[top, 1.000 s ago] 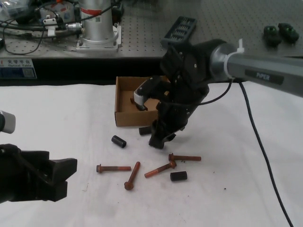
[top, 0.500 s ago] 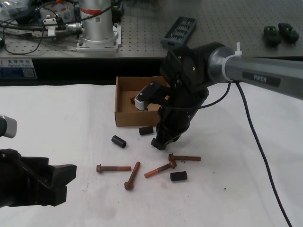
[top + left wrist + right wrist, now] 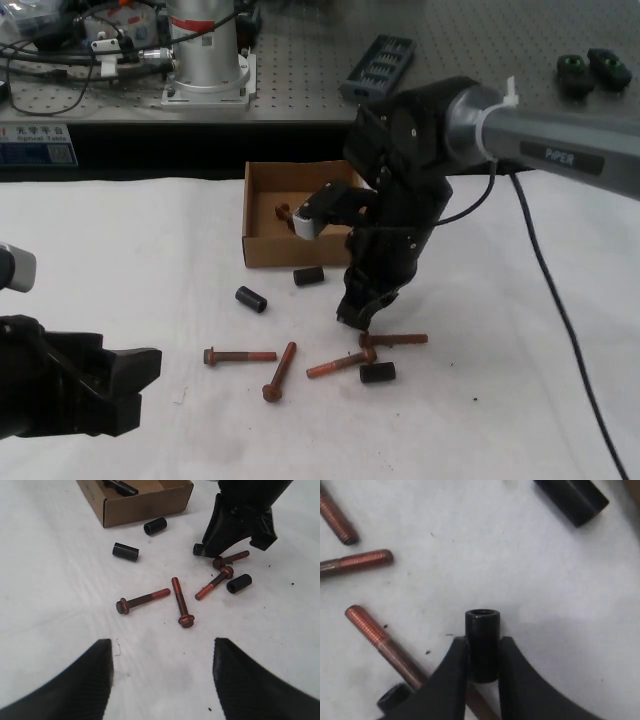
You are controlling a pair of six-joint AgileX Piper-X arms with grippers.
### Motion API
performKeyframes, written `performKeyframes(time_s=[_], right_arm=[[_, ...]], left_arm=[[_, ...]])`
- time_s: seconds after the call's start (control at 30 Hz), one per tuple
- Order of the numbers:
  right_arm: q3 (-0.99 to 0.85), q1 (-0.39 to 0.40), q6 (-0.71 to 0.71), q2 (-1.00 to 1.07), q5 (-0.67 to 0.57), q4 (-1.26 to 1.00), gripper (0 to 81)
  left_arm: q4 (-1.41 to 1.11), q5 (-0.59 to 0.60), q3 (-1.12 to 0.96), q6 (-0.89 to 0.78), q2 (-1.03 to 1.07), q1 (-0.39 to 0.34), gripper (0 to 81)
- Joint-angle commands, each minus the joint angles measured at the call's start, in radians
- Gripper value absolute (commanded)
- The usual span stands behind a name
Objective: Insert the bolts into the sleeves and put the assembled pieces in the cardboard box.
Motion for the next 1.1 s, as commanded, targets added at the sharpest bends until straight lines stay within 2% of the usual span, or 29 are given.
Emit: performKeyframes(time_s=[0.0, 0.17, 0.3, 0.53, 0.67, 0.77, 0.83, 0.9, 1.0, 1.07], right_arm=[[-0.006, 0.003, 0.030, -0.070, -0.014, 0.058, 4.9], [0.071, 0.003, 0.052, -0.161, -0.022, 0.084, 4.9], [0.241, 0.003, 0.064, -0.253, -0.022, 0.055, 4.9], [0.569, 0.003, 0.085, -0.362, -0.011, -0.236, 4.9], [0.645, 0.003, 0.128, -0.365, -0.009, -0.331, 4.9], [0.656, 0.003, 0.145, -0.365, 0.042, -0.321, 5.9], [0.653, 0.003, 0.144, -0.365, 0.090, -0.308, 9.6], [0.653, 0.003, 0.144, -0.365, 0.134, -0.307, 17.4], [0.653, 0.003, 0.158, -0.366, 0.162, -0.265, 34.0], [0.653, 0.003, 0.170, -0.373, 0.162, -0.234, 37.3]], left_arm=[[0.005, -0.009, -0.003, 0.012, -0.008, 0.003, 43.1], [0.005, -0.009, -0.003, 0.012, -0.008, 0.003, 43.1], [0.009, -0.009, -0.003, 0.012, -0.008, 0.003, 43.1], [0.009, -0.009, -0.003, 0.012, -0.008, 0.003, 43.1], [0.017, -0.009, -0.003, 0.012, -0.008, 0.003, 43.1], [0.026, -0.009, -0.003, 0.012, -0.008, 0.003, 43.1], [0.036, -0.009, -0.003, 0.012, -0.008, 0.003, 43.1], [0.040, -0.009, -0.003, 0.012, -0.008, 0.003, 43.1], [0.040, -0.009, -0.003, 0.012, -0.008, 0.003, 43.1], [0.040, -0.007, -0.003, 0.012, -0.008, 0.003, 43.1]])
